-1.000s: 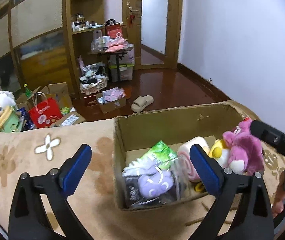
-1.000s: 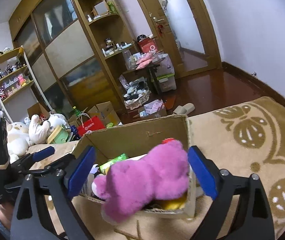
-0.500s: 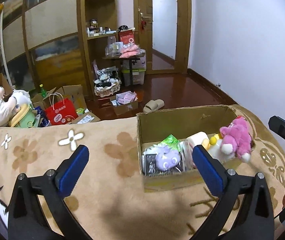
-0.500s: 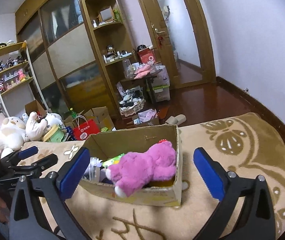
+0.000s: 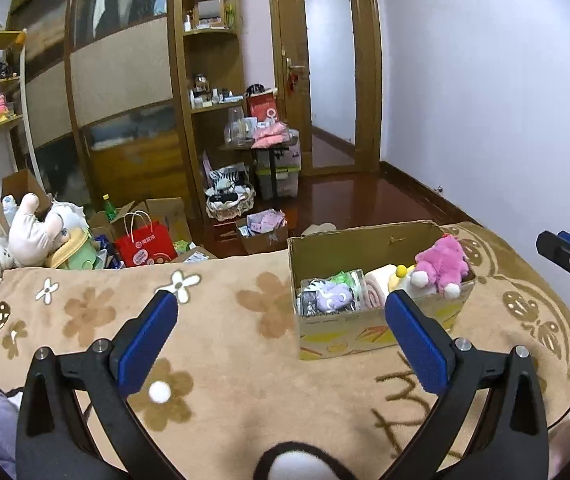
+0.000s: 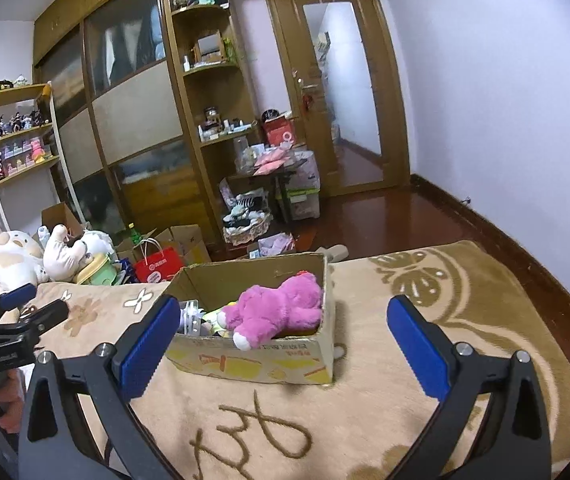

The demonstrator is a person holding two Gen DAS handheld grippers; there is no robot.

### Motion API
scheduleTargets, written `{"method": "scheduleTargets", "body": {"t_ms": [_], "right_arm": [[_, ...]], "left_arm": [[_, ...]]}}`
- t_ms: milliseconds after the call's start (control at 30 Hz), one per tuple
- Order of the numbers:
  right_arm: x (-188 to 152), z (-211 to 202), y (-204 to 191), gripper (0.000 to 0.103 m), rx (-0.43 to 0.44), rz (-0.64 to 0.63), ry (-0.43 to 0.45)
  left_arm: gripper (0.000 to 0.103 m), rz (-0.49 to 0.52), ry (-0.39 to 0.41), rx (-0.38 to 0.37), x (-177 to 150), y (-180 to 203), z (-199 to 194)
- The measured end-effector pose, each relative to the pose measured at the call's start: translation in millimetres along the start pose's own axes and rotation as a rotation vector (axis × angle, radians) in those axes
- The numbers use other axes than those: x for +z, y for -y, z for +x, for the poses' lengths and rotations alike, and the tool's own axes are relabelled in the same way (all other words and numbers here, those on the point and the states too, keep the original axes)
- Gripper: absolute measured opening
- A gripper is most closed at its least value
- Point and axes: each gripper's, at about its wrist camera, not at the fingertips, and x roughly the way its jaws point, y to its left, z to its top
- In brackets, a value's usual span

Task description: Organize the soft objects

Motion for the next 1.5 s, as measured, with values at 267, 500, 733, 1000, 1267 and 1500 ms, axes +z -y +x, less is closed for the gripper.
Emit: {"method": "scheduleTargets", "body": {"t_ms": [267, 500, 733, 1000, 1267, 1500], "right_arm": [[-13, -41, 4, 0.103, -0.027, -0.007, 0.059], [-28, -65, 5, 0.103, -0.014, -0.028, 0.132], [-33, -59, 5, 0.103, -0.007, -0.053, 0.125], [-39, -42, 7, 0.103, -0.044, -0.055, 0.075], [-42, -33, 8, 0.103, -0.055, -0.057, 0.046], [-42, -32, 7, 0.103, -0.057, -0.054, 0.043]], "left_arm": [[0.102, -0.005, 0.018, 0.0, -18, -3, -35], [0.102, -0.025, 0.051, -0.004, -27, -2, -43], [0.102, -0.09, 0.059, 0.009, -32, -10, -34], [0.102, -0.074, 0.031, 0.023, -35, -6, -25], [0.102, -0.066, -0.007, 0.022, -38, -2, -16], [0.102, -0.039, -0.048, 0.029, -41, 4, -8]]}}
